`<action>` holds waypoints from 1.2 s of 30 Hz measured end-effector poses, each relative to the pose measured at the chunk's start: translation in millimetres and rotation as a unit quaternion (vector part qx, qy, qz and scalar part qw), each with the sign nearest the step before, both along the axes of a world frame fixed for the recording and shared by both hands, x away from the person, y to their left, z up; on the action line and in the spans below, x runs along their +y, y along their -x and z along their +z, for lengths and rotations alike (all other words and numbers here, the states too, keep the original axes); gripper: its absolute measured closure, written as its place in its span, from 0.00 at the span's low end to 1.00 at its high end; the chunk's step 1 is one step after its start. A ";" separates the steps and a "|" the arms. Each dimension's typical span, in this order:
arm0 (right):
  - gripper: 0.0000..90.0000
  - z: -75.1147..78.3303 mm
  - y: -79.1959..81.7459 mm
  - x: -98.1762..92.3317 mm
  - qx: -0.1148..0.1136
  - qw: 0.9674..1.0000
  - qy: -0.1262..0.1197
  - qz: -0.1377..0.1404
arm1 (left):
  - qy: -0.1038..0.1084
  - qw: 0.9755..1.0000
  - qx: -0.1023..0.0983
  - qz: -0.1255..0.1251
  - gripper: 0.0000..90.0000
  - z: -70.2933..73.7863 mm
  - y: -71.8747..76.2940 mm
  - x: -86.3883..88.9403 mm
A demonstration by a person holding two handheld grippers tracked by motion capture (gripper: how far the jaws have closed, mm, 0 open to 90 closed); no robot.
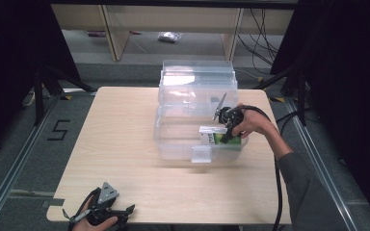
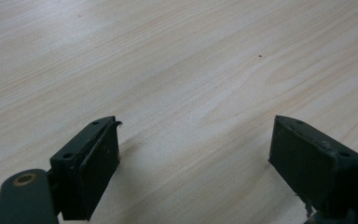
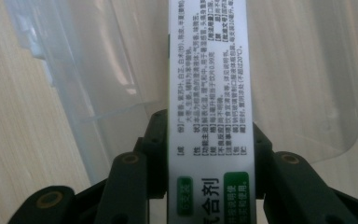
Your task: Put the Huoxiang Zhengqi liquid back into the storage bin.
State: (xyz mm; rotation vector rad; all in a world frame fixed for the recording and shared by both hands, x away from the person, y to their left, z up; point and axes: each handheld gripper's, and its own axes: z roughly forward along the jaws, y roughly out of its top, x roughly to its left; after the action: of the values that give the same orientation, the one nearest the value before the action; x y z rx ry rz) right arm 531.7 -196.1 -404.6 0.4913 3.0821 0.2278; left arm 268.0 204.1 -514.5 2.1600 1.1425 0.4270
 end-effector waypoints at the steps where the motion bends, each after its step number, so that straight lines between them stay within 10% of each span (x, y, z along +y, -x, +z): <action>1: 0.70 0.0 0.8 0.1 0.000 1.000 0.002 -0.001 | 0.004 1.000 0.002 0.001 0.17 -0.2 0.4 -0.3; 36: 0.52 46.7 22.0 -19.1 -0.038 0.993 -0.095 -0.055 | -0.001 1.000 0.004 -0.001 0.17 1.5 -0.7 1.0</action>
State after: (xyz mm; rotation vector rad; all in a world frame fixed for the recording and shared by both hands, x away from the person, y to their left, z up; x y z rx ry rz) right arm 509.7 -215.2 -357.9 0.6388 2.9628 0.5294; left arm 268.7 205.1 -513.0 2.1673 1.1441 0.4195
